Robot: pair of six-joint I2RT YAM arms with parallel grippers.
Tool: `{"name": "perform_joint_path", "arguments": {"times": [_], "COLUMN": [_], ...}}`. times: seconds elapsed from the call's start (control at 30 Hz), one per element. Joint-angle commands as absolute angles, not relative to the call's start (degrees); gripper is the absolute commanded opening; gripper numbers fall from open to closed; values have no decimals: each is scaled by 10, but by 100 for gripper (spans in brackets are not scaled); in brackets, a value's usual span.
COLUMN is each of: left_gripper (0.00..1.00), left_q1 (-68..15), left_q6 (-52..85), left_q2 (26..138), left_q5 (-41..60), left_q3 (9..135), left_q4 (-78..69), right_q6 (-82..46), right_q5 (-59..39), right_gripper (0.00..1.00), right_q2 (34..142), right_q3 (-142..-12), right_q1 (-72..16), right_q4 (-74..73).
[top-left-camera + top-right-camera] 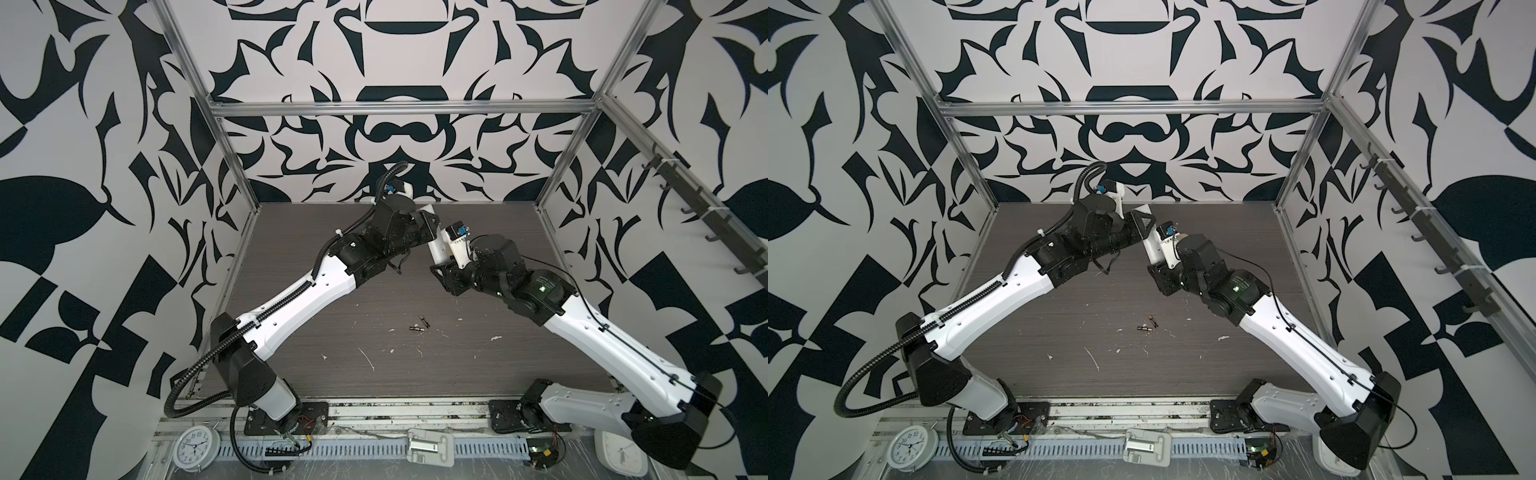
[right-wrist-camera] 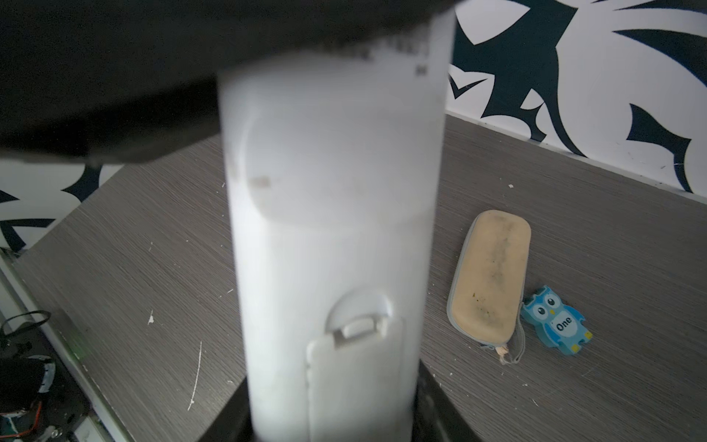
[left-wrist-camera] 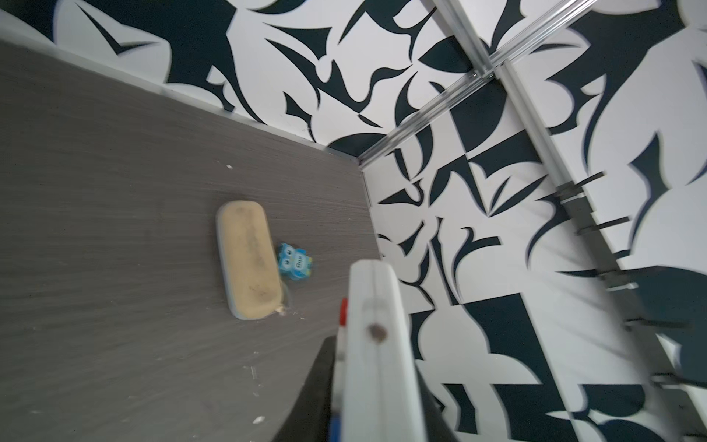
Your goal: Load the batteries into the remote control
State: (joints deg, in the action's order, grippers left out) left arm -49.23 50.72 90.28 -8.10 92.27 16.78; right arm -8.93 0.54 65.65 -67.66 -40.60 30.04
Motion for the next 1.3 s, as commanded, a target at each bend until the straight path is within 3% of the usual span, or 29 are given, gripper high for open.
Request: {"name": "perform_joint_path", "arguments": {"times": [0.0,0.07,0.3,0.43,0.63,0.77,0.93,1.1,1.27], "left_gripper": [10,3,0,0,0,0,0,0,0], "left_q1": [-492,-491,-491,-491,-491,-486,-482,-483,-483], "left_q6": [511,507,479,461,412,387,365,331,277], "left_q2": [892,888,867,857,844,832,815,780,741], "left_q5": [-77,-76,-80,-92,-148,-203,-223,-226,-236], "left_q3": [917,912,907,905,927,938,923,865,806], "left_q4": [167,160,168,173,220,259,260,177,86], "right_q6": [-80,-80,-80,-88,-135,-179,-263,-453,-564], "right_q5": [5,2,-19,-36,-49,-97,-146,-219,-264], "right_gripper": [0,0,2,25,69,82,87,86,87], "right_q2": [651,652,658,670,651,646,656,662,678], "right_q3": [-696,-698,-703,-731,-754,-762,-789,-770,-786], "right_q1": [-412,-413,-413,-413,-414,-411,-392,-335,-274], "right_q4": [276,276,272,288,297,296,314,266,261]}}
